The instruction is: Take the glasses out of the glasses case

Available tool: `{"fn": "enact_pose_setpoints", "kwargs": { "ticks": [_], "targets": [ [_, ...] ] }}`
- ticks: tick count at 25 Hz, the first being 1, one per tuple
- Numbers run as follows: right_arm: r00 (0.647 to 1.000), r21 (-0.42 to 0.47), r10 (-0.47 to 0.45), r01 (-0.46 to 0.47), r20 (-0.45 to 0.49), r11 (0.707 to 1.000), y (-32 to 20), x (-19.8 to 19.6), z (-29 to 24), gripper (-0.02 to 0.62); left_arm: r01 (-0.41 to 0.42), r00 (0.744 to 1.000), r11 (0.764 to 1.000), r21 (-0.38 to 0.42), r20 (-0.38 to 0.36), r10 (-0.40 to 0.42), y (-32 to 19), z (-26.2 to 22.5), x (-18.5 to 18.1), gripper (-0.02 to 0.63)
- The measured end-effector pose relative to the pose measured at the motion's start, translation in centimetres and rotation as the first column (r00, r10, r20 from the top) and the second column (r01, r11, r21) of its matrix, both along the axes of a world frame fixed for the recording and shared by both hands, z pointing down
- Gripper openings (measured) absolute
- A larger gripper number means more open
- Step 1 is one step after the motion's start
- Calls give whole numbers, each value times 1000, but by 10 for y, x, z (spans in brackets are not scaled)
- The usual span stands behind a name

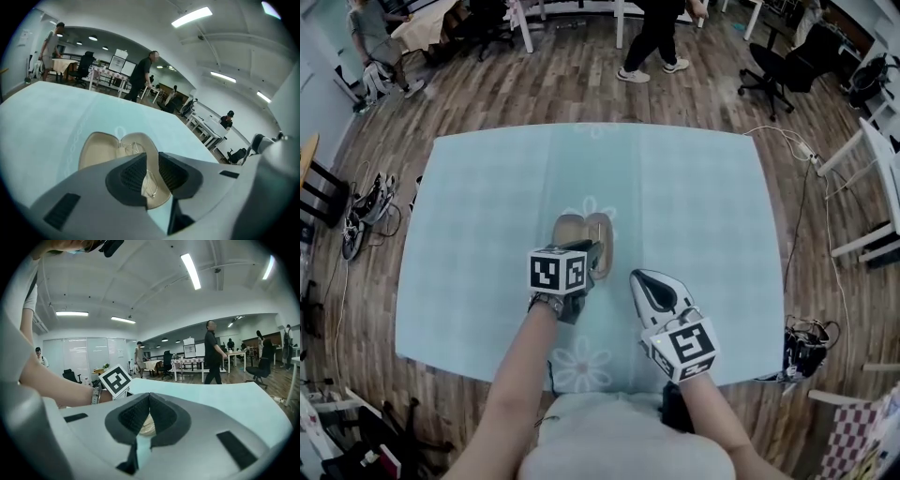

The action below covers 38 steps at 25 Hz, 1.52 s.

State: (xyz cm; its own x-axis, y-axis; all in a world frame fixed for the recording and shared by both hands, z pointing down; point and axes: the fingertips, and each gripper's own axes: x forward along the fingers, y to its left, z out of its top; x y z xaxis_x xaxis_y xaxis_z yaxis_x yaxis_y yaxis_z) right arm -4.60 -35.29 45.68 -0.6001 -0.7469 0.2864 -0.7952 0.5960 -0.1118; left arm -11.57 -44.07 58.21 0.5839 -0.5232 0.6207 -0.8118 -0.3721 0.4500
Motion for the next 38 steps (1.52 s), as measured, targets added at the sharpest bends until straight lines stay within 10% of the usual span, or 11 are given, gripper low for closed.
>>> {"fn": "enact_pose_setpoints", "kwargs": {
  "ticks": [18, 38],
  "targets": [
    [1000, -53, 0, 0, 0, 999, -17, 15, 21, 8, 37, 991, 972, -233, 134, -6, -15, 58, 12, 84],
    [999, -28, -49, 49, -15, 998, -7, -2, 12, 8, 133, 991, 962, -239, 53, -124, -18, 37, 2, 30]
  ]
}}
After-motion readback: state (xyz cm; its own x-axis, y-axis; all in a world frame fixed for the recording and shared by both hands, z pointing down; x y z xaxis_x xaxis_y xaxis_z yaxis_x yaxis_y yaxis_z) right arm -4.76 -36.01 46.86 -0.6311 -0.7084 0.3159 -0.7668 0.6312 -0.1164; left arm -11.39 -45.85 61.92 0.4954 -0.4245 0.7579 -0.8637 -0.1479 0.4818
